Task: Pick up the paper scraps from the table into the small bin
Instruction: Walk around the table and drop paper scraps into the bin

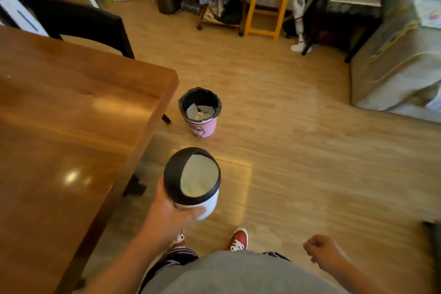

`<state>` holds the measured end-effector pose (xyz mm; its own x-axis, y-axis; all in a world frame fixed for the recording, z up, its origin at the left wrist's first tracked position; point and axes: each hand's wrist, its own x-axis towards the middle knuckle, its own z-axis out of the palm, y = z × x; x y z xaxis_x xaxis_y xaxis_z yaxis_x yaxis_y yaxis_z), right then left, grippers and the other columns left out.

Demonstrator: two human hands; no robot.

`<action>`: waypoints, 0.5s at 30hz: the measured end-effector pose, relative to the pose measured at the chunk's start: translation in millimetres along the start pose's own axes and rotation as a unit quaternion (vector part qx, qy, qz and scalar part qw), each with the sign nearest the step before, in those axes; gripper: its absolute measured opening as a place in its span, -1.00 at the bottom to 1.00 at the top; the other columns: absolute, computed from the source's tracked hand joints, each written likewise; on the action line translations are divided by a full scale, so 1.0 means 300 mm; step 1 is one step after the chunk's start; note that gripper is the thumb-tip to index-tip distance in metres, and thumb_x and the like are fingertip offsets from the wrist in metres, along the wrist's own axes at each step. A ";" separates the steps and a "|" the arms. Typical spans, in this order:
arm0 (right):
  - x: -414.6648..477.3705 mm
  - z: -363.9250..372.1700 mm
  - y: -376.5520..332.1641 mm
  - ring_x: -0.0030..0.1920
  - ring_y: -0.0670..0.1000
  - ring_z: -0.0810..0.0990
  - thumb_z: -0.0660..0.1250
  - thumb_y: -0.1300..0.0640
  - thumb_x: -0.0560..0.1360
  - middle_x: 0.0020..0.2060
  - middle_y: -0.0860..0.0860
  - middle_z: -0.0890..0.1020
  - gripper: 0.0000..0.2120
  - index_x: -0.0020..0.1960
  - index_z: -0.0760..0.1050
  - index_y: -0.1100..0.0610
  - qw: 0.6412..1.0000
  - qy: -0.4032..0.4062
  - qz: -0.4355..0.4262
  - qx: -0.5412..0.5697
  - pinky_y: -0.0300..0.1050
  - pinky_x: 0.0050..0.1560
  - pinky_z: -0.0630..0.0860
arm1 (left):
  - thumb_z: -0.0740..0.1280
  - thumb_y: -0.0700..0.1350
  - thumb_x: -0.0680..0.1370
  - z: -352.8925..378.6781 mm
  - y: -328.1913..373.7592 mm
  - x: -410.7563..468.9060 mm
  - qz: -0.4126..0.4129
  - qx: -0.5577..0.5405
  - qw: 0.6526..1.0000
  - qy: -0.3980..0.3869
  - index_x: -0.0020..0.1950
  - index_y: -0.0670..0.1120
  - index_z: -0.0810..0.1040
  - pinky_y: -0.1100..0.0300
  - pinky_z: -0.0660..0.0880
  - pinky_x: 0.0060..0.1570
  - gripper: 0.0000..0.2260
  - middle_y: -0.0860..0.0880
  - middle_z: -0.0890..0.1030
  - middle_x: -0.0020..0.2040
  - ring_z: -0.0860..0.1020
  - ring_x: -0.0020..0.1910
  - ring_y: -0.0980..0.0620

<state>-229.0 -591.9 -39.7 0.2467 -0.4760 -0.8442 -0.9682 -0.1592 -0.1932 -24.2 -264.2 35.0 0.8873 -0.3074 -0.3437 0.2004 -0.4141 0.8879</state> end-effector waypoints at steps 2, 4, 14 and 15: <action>0.034 -0.033 0.039 -0.47 0.02 0.46 0.36 0.15 0.53 -0.41 0.11 0.56 -0.80 -0.23 0.54 0.23 1.000 -0.002 0.015 0.016 -0.18 -0.41 0.35 | 0.63 0.10 0.10 0.051 0.042 0.040 0.005 0.013 1.000 -0.022 0.12 0.70 0.25 0.57 0.48 -0.15 -0.17 0.56 0.50 0.11 0.47 0.13 0.56; 0.072 -0.059 0.039 -0.41 0.04 0.52 0.35 0.14 0.53 -0.39 0.10 0.58 -0.82 -0.20 0.56 0.22 1.000 -0.008 0.011 0.025 -0.17 -0.36 0.38 | 0.64 0.07 0.12 0.088 0.071 0.081 0.012 0.016 0.999 -0.034 0.14 0.68 0.28 0.54 0.50 -0.13 -0.16 0.51 0.52 0.13 0.50 0.14 0.51; 0.368 -0.340 -0.386 -0.35 0.06 0.50 0.37 0.17 0.52 -0.36 0.08 0.52 -0.79 -0.29 0.49 0.13 0.992 0.007 -0.085 0.088 -0.10 -0.30 0.36 | 0.64 0.11 0.06 0.206 0.135 0.427 -0.018 0.063 0.997 -0.037 0.28 0.46 0.31 0.23 0.51 0.10 -0.12 0.26 0.55 0.19 0.54 0.16 0.37; 0.405 -0.377 -0.447 -0.33 0.07 0.52 0.37 0.15 0.51 -0.33 0.07 0.54 -0.81 -0.27 0.51 0.12 0.992 0.010 -0.090 0.092 -0.08 -0.27 0.39 | 0.65 0.09 0.07 0.214 0.141 0.481 -0.022 0.062 0.997 -0.038 0.33 0.37 0.30 0.18 0.51 0.13 -0.08 0.24 0.55 0.21 0.55 0.18 0.31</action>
<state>-64.3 -726.2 -59.9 0.4154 -0.4714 -0.7780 -0.8991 -0.0827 -0.4300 85.6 -381.1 3.2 0.8436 -0.3486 -0.4084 0.1820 -0.5299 0.8283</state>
